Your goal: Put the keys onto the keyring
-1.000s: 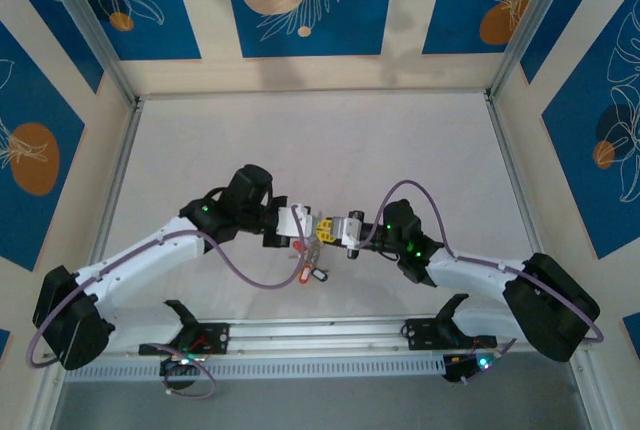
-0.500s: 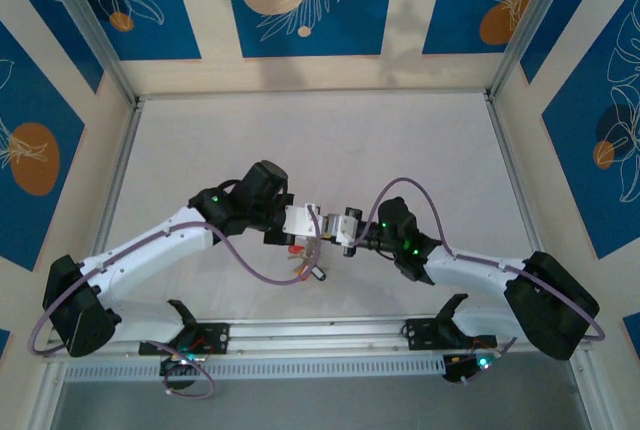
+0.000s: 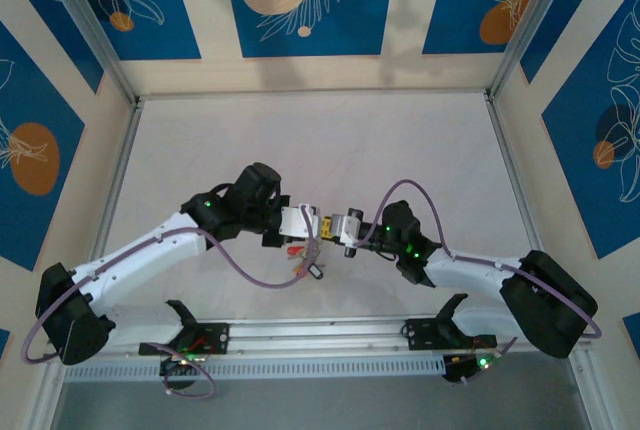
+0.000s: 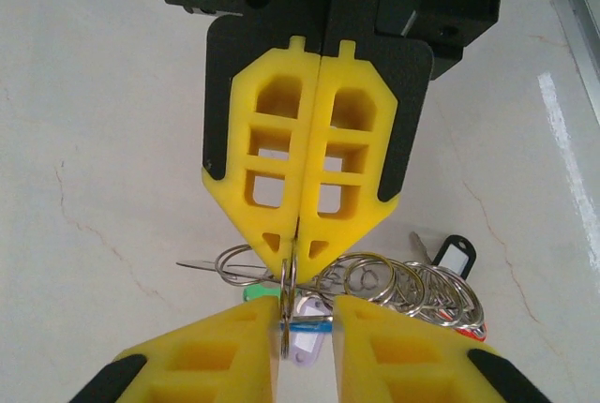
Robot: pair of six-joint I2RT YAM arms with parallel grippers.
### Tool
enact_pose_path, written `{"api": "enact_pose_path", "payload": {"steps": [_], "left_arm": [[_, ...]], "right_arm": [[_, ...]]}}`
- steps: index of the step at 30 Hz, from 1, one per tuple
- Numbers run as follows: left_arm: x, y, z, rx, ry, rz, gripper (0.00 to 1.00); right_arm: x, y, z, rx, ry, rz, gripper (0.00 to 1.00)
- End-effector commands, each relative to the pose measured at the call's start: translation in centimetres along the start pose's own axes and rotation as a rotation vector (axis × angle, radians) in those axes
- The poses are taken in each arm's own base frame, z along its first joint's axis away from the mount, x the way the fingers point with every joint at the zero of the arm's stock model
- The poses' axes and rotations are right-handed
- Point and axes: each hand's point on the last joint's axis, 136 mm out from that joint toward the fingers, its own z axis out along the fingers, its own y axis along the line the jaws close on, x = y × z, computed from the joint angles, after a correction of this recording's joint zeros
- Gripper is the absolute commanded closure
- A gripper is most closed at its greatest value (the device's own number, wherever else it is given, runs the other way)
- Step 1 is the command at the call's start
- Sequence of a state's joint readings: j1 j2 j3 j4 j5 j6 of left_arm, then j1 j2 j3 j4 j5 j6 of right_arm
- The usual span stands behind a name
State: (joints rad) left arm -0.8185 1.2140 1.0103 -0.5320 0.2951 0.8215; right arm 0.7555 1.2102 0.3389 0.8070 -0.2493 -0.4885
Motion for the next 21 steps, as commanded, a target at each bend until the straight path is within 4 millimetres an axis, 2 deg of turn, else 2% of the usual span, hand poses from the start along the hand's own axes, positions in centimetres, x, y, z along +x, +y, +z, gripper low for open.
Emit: {"api": "enact_pose_path", "payload": {"steps": [1,11,16,17,19,21], "left_arm": [[0.0,0.0,0.2,0.000,-0.015,-0.030,0.80],[-0.3,0.6,0.6,-0.026,-0.035,-0.038,0.82],[-0.4,0.9,0.5,-0.045,-0.043,-0.027,1.00],[-0.3,1.0,0.4,-0.046,-0.032,-0.019,1.00],[0.1,1.0,0.2,-0.041,0.006,-0.009,1.00],[0.5,1.1,0.1,-0.044,0.037,-0.007,1.00]], "right_arm": [[-2.6,-0.7,-0.6,0.022,-0.109,-0.039,1.00],[-3.4,-0.1,-1.1,-0.004,-0.156,-0.054,1.00],[-3.1,-0.1,-1.0,-0.001,-0.140,-0.056,1.00],[-2.9,-0.2,-1.0,0.002,-0.128,-0.054,1.00],[-2.1,-0.5,-0.8,0.018,-0.082,-0.051,0.89],[-1.4,-0.8,-0.6,0.034,-0.035,-0.044,0.85]]}}
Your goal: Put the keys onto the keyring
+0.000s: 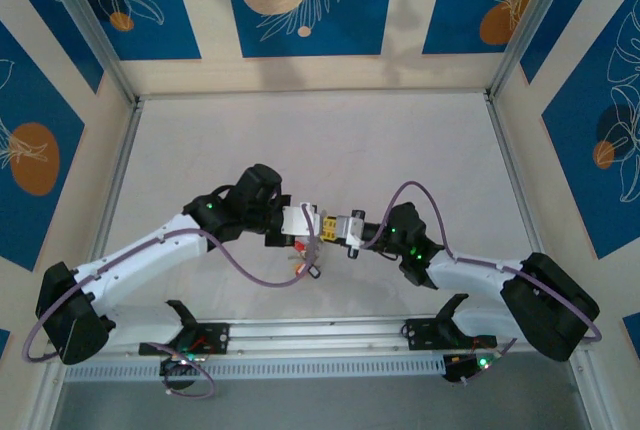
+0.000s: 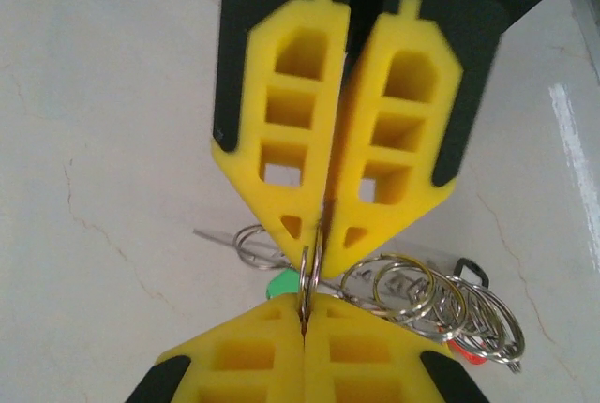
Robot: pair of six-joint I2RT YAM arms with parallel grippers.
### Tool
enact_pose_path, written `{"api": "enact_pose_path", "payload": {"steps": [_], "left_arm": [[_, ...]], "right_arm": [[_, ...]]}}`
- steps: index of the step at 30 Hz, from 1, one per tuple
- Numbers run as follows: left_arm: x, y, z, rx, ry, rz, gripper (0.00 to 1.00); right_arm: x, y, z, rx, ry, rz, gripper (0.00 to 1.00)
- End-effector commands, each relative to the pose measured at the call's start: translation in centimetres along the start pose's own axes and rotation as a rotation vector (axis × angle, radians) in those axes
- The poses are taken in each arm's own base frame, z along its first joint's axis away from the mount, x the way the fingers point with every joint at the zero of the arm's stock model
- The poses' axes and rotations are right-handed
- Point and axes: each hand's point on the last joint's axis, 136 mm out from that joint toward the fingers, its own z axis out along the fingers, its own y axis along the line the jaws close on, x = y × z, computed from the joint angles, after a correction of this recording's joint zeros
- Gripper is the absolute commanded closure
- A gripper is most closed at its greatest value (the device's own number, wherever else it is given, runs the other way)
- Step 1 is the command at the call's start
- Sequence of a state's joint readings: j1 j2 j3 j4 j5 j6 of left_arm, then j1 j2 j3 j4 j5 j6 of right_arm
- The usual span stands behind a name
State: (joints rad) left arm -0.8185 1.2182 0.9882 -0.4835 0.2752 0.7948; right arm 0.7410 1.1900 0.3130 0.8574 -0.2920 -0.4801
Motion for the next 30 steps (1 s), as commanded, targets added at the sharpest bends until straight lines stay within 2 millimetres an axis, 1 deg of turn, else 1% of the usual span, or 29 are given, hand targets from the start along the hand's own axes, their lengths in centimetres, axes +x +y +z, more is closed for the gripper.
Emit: {"api": "enact_pose_path", "payload": {"steps": [1,5,13,14,15,17,20,22,23,27,30], "left_arm": [[0.2,0.6,-0.4,-0.008,0.046,0.019,1.00],[-0.2,0.2,-0.7,0.020,0.071,0.043,1.00],[-1.1,-0.3,-0.3,0.049,0.056,0.043,1.00],[-1.1,-0.4,-0.3,0.053,0.057,0.042,1.00],[-1.1,-0.3,-0.3,0.053,0.058,0.039,1.00],[-0.8,-0.5,-0.2,0.057,0.066,0.039,1.00],[-0.1,-0.6,-0.3,0.047,0.094,0.052,1.00],[0.7,-0.5,-0.4,0.028,0.115,0.058,0.94],[1.0,-0.6,-0.4,0.024,0.119,0.057,0.92],[1.9,-0.8,-0.2,0.017,0.124,0.047,0.93],[2.3,-0.6,0.0,-0.003,0.127,0.046,0.93]], "right_arm": [[-0.4,-1.1,0.1,0.041,0.033,-0.031,0.85],[-0.2,-1.2,0.5,0.044,0.047,-0.017,0.84],[-0.5,-1.1,1.8,0.024,0.043,0.005,0.84],[-0.4,-1.1,2.0,0.027,0.043,0.008,0.85],[-0.4,-1.3,2.0,0.034,0.043,0.011,0.90],[-0.3,-1.6,2.0,0.054,0.047,0.017,1.00],[-0.4,-1.7,1.7,0.062,0.048,0.022,1.00],[-0.5,-1.4,1.4,0.043,0.041,0.032,1.00],[-0.6,-1.4,1.3,0.037,0.035,0.035,1.00],[-0.7,-0.9,0.8,0.009,0.019,0.038,1.00],[-0.8,-0.7,0.6,-0.003,0.011,0.041,1.00]]}}
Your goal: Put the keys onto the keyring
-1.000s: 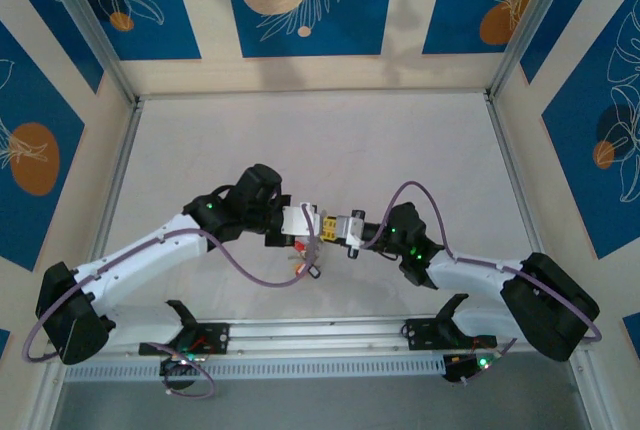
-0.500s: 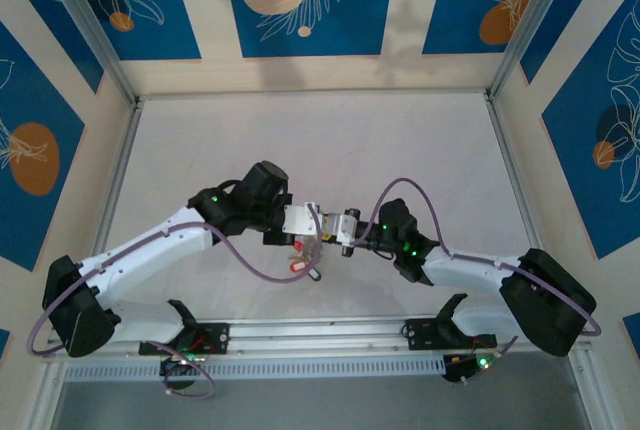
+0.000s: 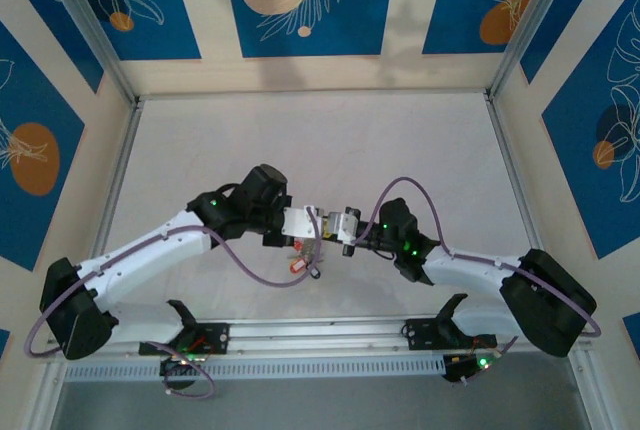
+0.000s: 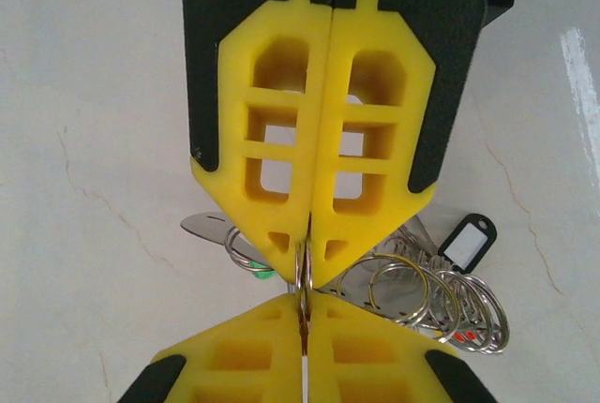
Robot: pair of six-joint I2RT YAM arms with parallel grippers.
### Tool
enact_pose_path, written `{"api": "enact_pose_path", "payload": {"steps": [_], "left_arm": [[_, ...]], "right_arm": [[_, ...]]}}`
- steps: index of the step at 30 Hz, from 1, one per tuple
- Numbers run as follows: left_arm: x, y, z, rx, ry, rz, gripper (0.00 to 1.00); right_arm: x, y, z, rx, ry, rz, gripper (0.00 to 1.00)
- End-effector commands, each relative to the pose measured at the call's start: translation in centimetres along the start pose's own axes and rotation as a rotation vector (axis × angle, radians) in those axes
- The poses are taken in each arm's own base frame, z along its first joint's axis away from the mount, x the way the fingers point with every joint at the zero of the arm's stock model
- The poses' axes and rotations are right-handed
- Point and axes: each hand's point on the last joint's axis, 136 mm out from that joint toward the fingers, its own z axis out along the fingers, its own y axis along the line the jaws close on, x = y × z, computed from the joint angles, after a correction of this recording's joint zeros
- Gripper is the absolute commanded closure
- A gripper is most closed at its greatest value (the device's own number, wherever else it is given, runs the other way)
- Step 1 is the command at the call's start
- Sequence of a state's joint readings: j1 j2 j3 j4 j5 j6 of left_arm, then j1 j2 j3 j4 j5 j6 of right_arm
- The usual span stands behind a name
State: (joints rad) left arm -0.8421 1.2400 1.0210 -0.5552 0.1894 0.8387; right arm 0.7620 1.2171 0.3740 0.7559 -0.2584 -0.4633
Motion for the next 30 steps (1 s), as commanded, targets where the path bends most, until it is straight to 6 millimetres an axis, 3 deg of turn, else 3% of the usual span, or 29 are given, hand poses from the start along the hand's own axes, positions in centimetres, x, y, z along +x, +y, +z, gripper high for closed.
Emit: {"api": "enact_pose_path", "payload": {"steps": [1,11,16,19,26,30], "left_arm": [[1.4,-0.5,0.0,-0.006,0.034,0.001,0.93],[1.6,-0.4,-0.5,-0.017,-0.003,-0.011,0.83],[0.1,-0.1,-1.2,-0.020,-0.100,-0.029,0.81],[-0.6,0.3,-1.7,-0.045,-0.152,-0.035,0.75],[-0.9,0.2,-1.5,-0.028,-0.173,-0.035,0.74],[-1.1,0.1,-1.2,-0.015,-0.187,-0.042,0.81]], "right_arm": [[-1.4,-0.6,-0.7,0.014,-0.049,-0.006,1.00],[-1.6,-0.4,-1.0,0.001,-0.078,-0.009,1.00],[-1.8,-0.2,-0.9,-0.016,-0.097,-0.016,1.00],[-2.0,-0.2,-0.9,-0.021,-0.103,-0.018,1.00],[-2.3,-0.2,-0.8,-0.023,-0.110,-0.025,1.00],[-2.2,-0.3,-0.8,-0.021,-0.110,-0.024,1.00]]}}
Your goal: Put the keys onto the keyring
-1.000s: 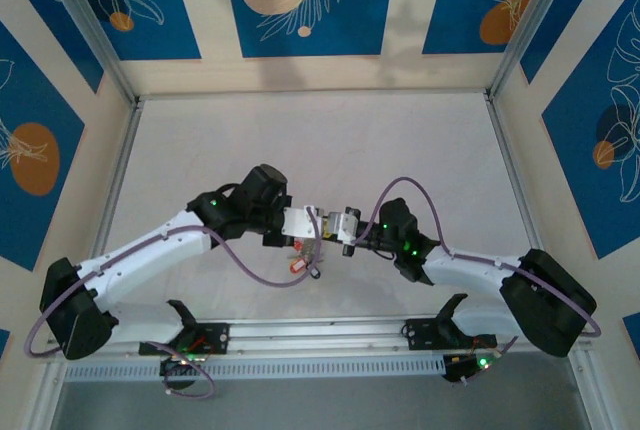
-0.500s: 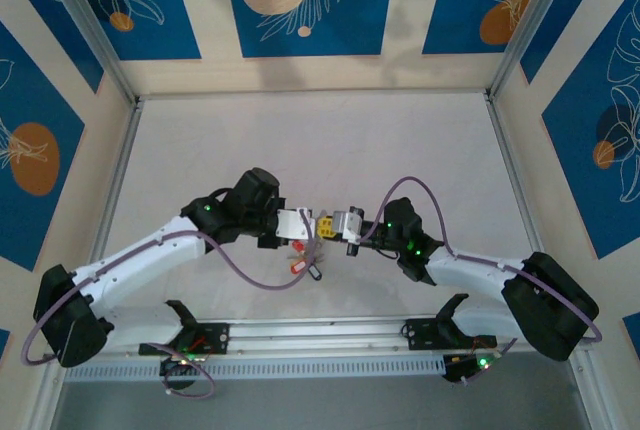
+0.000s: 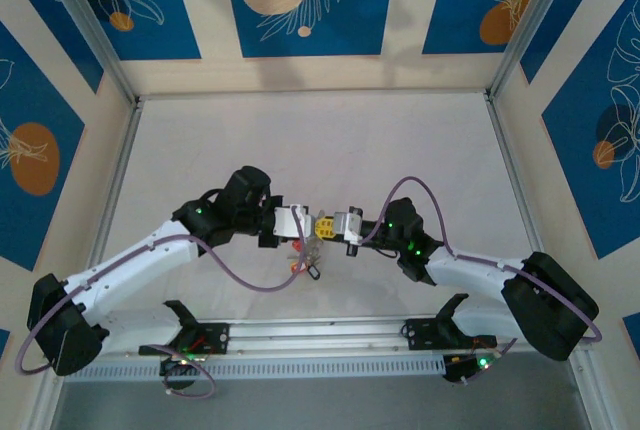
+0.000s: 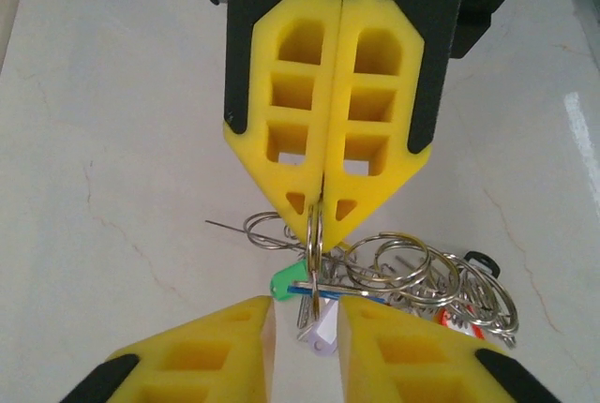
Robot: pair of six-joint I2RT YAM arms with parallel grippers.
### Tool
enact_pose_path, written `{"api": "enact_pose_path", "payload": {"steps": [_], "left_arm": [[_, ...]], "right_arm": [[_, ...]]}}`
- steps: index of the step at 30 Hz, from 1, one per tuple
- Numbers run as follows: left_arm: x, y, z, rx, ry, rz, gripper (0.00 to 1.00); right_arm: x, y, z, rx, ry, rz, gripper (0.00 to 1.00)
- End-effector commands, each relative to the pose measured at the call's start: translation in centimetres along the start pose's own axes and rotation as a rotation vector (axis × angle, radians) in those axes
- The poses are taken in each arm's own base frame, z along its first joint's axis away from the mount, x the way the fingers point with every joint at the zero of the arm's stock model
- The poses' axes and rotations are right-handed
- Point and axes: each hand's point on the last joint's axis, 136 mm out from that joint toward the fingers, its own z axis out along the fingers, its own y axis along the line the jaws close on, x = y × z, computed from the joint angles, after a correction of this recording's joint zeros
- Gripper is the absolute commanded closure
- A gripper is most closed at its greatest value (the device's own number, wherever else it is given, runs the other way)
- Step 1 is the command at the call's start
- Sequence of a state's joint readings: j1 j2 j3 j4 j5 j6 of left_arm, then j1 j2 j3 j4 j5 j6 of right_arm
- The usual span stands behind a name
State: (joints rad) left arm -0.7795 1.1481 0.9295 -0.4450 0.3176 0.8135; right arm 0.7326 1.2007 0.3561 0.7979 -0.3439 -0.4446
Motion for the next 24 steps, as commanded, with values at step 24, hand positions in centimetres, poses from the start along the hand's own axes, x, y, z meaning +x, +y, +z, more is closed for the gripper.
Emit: {"api": "enact_pose_path", "payload": {"steps": [24], "left_arm": [[0.9,0.1,0.8,-0.019,-0.025,-0.088,0.80]], "right_arm": [[-2.6,-1.4,-0.4,0.057,-0.121,-0.020,1.00]]}}
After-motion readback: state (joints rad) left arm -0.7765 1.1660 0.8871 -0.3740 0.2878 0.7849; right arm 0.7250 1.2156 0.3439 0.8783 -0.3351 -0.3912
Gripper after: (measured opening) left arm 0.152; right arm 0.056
